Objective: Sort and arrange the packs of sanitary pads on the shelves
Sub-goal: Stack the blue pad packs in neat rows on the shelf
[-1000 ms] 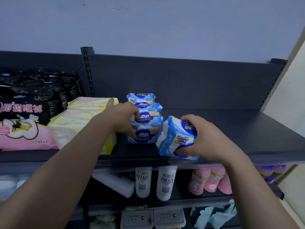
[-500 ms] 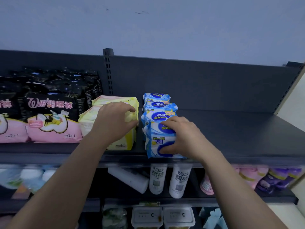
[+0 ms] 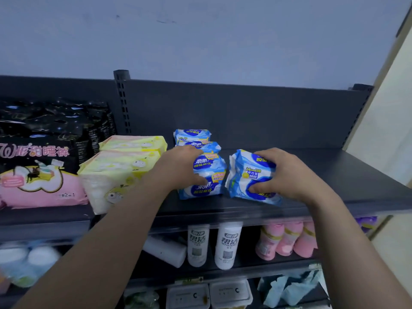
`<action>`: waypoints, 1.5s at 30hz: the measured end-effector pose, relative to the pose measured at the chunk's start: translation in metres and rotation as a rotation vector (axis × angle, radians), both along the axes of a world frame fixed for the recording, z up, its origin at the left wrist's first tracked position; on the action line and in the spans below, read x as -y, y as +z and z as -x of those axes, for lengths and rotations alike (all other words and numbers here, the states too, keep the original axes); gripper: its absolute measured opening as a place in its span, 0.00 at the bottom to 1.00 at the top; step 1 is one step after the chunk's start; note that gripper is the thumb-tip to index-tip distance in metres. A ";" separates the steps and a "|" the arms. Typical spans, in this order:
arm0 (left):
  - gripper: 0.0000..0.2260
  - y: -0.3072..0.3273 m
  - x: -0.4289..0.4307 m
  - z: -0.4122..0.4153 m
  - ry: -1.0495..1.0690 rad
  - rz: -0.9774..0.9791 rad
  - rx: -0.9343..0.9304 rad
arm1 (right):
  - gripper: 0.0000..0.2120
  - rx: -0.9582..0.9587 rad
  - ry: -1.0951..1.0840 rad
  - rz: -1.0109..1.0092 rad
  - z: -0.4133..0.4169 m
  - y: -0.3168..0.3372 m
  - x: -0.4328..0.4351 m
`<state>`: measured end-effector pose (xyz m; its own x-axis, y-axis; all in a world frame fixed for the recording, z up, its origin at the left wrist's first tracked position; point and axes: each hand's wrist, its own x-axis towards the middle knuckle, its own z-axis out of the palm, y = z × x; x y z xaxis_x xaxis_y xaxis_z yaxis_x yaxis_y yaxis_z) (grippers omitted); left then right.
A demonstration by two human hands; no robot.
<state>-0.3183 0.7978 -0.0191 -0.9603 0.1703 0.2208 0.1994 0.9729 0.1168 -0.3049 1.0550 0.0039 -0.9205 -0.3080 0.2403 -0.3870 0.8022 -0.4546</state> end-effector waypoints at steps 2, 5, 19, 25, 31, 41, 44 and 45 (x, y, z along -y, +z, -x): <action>0.42 0.000 -0.008 0.009 -0.008 0.018 0.117 | 0.21 -0.015 -0.035 -0.003 0.004 0.001 -0.011; 0.43 -0.001 -0.013 0.017 0.010 0.036 0.189 | 0.23 -0.010 -0.060 0.003 0.015 -0.002 -0.021; 0.40 0.003 -0.006 0.000 0.053 0.045 0.210 | 0.32 -0.044 0.072 -0.160 0.049 -0.041 -0.002; 0.37 0.010 -0.006 -0.001 0.040 -0.185 0.265 | 0.41 -0.015 0.124 -0.225 0.054 -0.042 -0.003; 0.21 0.025 -0.009 0.040 0.154 -0.146 0.055 | 0.46 0.038 0.129 -0.105 0.059 -0.035 -0.009; 0.23 0.017 -0.007 0.082 0.162 0.077 0.216 | 0.31 0.146 0.086 0.105 0.072 -0.031 -0.014; 0.20 0.020 -0.006 0.079 0.153 0.083 0.183 | 0.29 0.132 0.081 0.121 0.074 -0.031 -0.013; 0.18 0.021 -0.006 0.078 0.148 0.082 0.178 | 0.28 0.131 0.080 0.124 0.076 -0.032 -0.013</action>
